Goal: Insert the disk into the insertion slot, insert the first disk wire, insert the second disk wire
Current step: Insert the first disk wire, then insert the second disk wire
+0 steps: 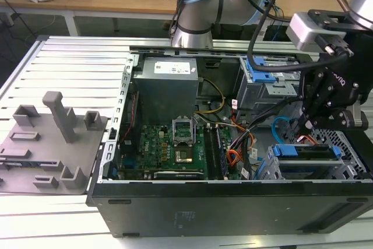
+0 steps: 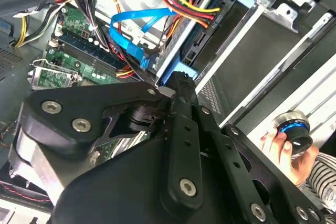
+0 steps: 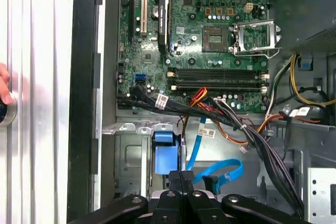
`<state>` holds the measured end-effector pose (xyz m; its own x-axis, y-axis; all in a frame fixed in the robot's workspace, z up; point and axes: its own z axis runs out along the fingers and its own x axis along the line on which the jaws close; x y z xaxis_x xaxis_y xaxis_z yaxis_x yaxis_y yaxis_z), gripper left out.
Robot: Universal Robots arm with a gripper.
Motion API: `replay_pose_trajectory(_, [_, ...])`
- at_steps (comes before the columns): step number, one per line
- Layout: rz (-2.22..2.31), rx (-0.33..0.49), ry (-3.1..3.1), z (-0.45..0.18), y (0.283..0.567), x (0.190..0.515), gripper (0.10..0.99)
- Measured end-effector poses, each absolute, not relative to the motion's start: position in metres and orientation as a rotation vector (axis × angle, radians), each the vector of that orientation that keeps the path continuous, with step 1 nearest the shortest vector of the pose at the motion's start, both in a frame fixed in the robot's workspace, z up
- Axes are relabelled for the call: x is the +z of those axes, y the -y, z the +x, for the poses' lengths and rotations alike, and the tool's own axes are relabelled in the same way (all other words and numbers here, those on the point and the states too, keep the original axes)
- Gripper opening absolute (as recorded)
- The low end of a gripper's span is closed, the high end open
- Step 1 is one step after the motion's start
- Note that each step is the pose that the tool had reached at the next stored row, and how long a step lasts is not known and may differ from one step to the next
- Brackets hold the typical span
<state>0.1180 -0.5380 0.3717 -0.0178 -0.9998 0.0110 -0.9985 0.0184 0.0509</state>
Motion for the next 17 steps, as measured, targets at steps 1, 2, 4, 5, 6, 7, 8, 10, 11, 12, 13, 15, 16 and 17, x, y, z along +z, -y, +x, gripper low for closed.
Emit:
replay_pose_trajectory(1, [2.171,-0.044,2.210,0.1160,0.5380,0.3717,0.106])
replay_pose_trajectory(2, [2.170,-0.044,2.210,0.1153,0.5380,0.3718,0.106])
replay_pose_trajectory(4, [2.171,-0.044,2.210,0.1150,0.5380,0.3717,0.106])
replay_pose_trajectory(5, [2.170,-0.044,2.210,0.1147,0.5380,0.3717,0.106])
replay_pose_trajectory(6, [2.170,-0.044,2.210,0.1146,0.5380,0.3718,0.106])
replay_pose_trajectory(7, [2.170,-0.044,2.210,0.1145,0.5380,0.3718,0.106])
replay_pose_trajectory(8, [2.170,-0.044,2.210,0.1143,0.5380,0.3717,0.106])
replay_pose_trajectory(10, [2.170,-0.044,2.210,0.1140,0.5380,0.3717,0.106])
replay_pose_trajectory(11, [2.170,-0.044,2.210,0.1138,0.5380,0.3717,0.106])
replay_pose_trajectory(12, [2.170,-0.044,2.210,0.1138,0.5380,0.3717,0.106])
replay_pose_trajectory(13, [2.170,-0.044,2.210,0.1137,0.5380,0.3717,0.106])
replay_pose_trajectory(15, [2.170,-0.044,2.210,0.1136,0.5380,0.3717,0.106])
replay_pose_trajectory(16, [2.170,-0.044,2.210,0.1135,0.5380,0.3717,0.114])
replay_pose_trajectory(17, [2.170,-0.044,2.210,0.1135,0.5380,0.3718,0.114])
